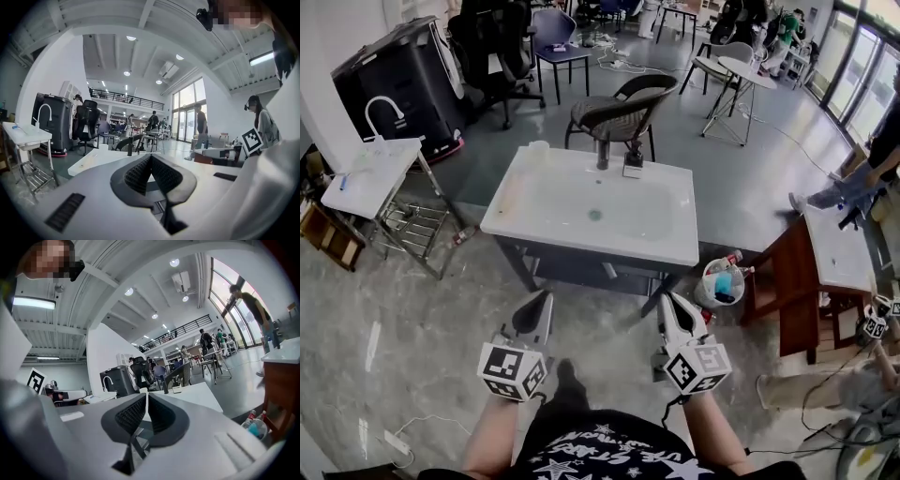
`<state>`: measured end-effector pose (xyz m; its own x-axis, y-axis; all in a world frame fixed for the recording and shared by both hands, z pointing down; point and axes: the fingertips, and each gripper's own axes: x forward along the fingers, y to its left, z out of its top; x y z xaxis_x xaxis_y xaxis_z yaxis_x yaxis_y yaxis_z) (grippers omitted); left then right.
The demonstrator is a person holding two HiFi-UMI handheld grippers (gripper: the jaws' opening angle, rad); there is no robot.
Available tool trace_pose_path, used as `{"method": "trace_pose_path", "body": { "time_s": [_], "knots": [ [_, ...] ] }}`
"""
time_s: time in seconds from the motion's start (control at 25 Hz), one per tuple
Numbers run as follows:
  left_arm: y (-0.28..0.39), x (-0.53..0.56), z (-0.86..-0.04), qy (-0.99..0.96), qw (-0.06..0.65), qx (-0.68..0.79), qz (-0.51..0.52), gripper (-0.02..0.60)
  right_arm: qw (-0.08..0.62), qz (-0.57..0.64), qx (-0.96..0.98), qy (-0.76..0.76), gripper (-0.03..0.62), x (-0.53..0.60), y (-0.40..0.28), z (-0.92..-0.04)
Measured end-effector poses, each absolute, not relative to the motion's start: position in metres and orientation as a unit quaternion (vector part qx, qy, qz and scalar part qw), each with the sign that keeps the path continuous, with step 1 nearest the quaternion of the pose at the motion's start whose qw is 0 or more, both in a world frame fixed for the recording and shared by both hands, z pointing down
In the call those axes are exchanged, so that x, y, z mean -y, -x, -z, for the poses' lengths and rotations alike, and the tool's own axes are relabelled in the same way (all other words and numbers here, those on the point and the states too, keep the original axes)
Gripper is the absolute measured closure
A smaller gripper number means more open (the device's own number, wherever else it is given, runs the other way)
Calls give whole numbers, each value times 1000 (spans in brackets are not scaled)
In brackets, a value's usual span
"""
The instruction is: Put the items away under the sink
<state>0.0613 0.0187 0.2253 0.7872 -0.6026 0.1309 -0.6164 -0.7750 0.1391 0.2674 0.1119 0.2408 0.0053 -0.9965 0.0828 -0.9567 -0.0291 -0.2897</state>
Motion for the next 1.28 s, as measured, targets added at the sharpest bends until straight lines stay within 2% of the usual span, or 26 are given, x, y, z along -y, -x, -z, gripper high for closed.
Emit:
{"method": "trace_pose_path", "body": {
  "time_s": [0.2,0.92,1.28],
  "knots": [
    [-66,28,-224,-946,89,311,-40,572,86,137,-683,712,591,-66,-272,-237],
    [-66,160,-242,-963,90,248,-55,572,49,145,-612,776,591,48,-269,-250],
    [-71,195,-248,-964,98,242,-56,572,-8,130,-598,791,591,65,-273,-258]
  ]
}}
